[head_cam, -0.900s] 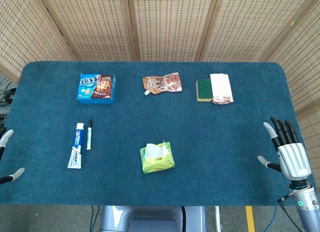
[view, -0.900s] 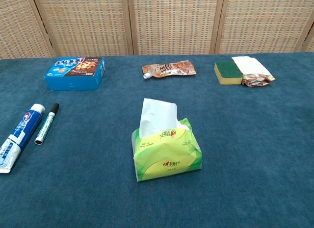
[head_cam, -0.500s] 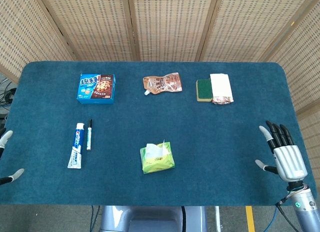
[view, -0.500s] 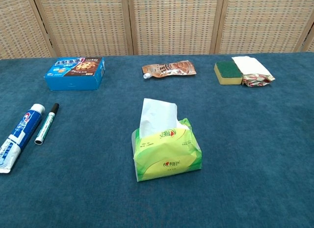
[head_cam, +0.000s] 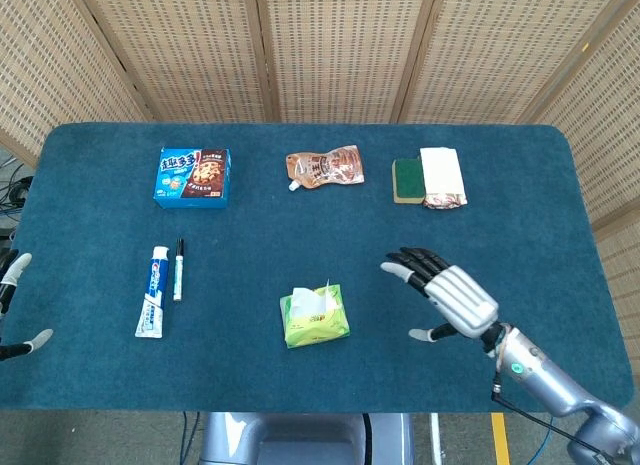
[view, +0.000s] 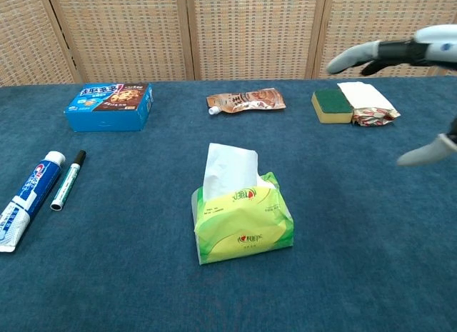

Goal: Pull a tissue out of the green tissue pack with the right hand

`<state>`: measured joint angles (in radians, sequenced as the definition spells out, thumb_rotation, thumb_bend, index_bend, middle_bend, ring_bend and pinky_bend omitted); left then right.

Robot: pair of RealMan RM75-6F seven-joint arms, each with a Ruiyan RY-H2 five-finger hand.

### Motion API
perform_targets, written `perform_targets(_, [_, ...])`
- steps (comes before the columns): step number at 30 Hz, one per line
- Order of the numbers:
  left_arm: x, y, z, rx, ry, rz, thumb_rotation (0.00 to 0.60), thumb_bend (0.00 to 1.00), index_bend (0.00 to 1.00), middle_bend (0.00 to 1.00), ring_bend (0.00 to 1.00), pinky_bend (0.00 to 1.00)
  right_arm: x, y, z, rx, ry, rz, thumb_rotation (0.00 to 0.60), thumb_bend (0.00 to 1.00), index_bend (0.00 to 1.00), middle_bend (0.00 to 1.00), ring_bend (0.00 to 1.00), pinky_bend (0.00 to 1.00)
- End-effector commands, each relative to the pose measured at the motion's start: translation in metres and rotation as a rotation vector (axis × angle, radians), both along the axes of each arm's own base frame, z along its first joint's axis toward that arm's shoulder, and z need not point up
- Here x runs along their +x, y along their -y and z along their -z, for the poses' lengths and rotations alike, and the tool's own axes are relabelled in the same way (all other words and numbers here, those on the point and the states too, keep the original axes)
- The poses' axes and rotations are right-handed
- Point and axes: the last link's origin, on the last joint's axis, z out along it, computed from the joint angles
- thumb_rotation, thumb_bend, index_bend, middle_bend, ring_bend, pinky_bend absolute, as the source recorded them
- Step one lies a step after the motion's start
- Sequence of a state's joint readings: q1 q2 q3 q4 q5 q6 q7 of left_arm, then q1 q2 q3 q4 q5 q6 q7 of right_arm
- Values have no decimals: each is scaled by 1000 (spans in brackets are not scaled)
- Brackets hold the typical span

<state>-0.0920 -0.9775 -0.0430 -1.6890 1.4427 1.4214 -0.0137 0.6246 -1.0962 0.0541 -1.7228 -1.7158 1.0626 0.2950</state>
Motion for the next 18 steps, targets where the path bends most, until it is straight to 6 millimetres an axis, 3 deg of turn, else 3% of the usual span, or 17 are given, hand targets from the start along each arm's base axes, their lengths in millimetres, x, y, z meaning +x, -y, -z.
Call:
perform_targets(1, [0,-3,0,-2,2,-6,600,0,0,0,0,0,72,19,37,141,-35,-43,600,77,134,155,18,116])
perform_targets(10, [-4,-9,-4,-9,32,-24,600,0,0,0,0,0,103,40,87,160,-74,13,600,242,254,251,123,165])
perform_targets(18, [-5,-13,-7,-17,50,-37,600,0,0,0,0,0,121,50,113,137,-140,84,600,260,280,274,141,179])
